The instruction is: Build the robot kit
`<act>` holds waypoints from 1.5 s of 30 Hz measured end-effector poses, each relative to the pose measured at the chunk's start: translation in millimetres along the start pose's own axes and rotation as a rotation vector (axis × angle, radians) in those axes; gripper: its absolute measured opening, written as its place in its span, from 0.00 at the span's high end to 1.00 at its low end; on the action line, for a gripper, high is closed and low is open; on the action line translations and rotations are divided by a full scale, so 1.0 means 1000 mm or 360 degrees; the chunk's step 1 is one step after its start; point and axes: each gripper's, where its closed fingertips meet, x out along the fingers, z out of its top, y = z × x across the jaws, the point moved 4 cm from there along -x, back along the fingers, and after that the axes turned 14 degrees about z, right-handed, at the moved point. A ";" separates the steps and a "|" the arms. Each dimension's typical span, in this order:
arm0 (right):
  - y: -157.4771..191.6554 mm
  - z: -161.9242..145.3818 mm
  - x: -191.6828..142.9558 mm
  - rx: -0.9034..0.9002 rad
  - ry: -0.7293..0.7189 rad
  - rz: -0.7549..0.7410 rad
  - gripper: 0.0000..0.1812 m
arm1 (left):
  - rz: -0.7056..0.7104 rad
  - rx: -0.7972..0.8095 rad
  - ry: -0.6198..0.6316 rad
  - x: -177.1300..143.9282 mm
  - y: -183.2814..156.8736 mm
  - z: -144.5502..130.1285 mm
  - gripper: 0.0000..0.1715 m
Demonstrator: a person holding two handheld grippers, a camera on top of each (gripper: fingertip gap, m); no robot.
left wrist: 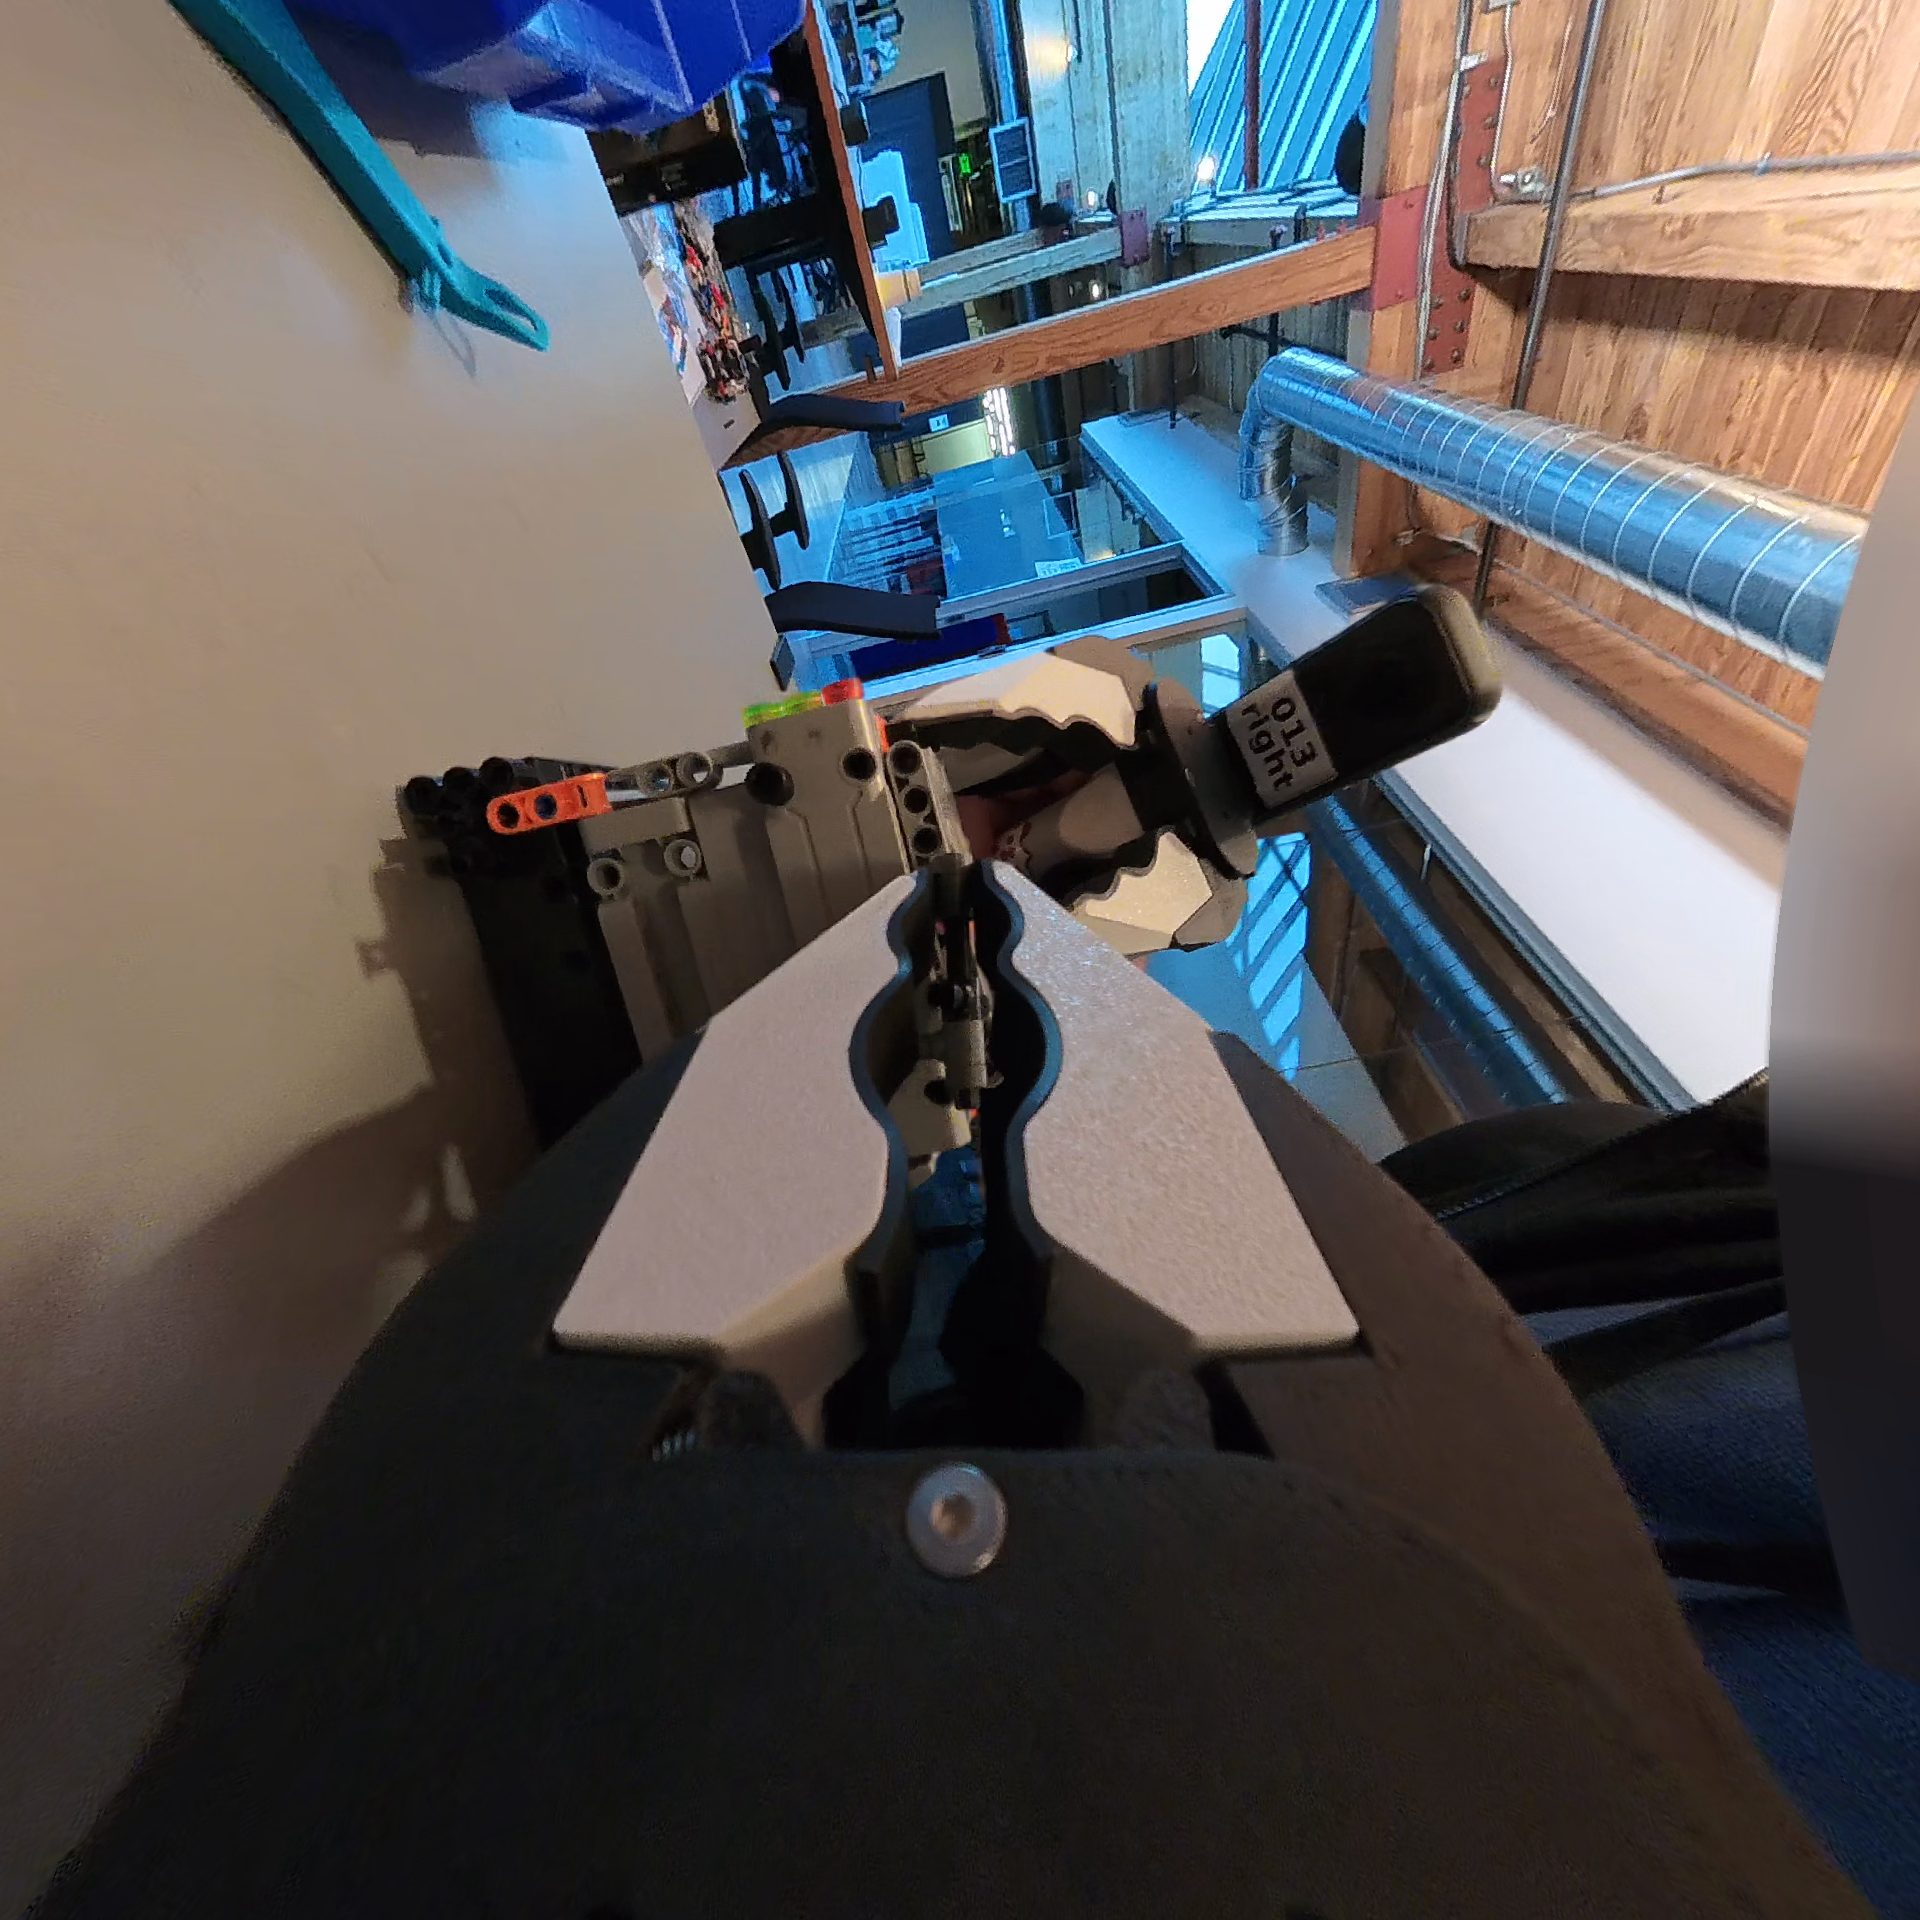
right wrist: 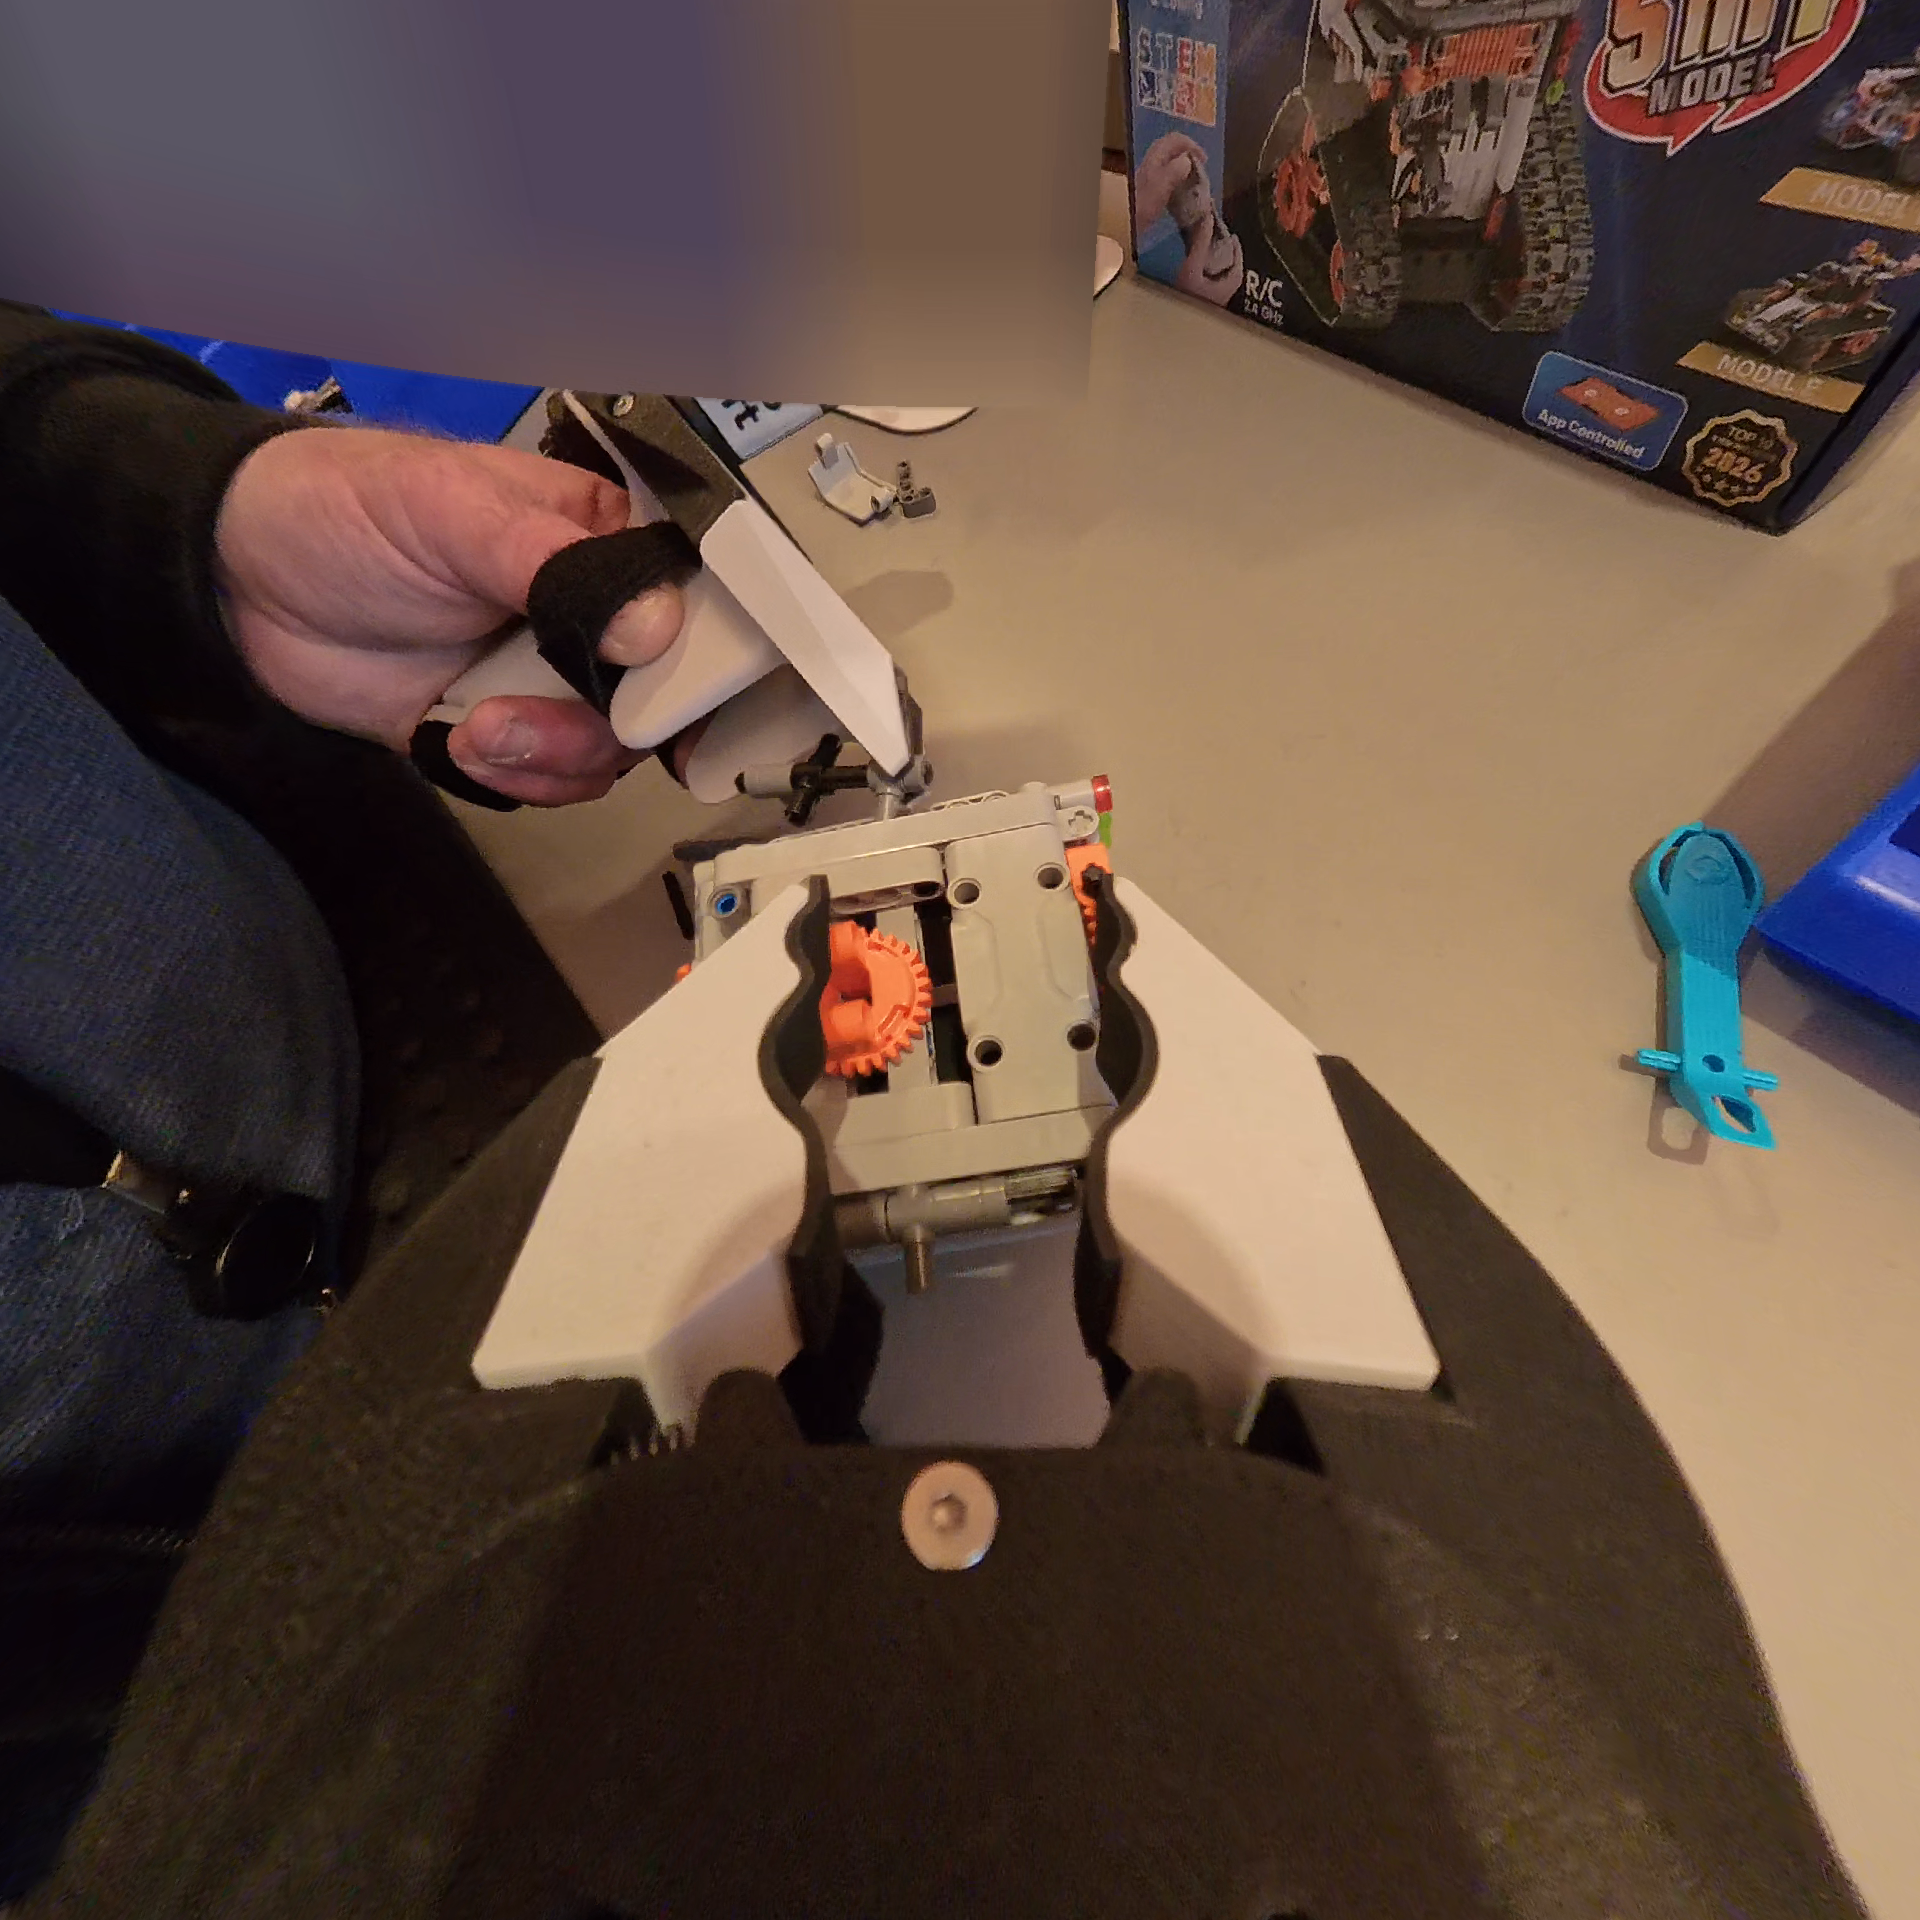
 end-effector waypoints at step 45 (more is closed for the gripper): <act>0.009 0.001 0.002 -0.0103 0.0022 -0.0077 0.71 | 0.0010 -0.0057 -0.0035 0.000 0.001 -0.003 0.98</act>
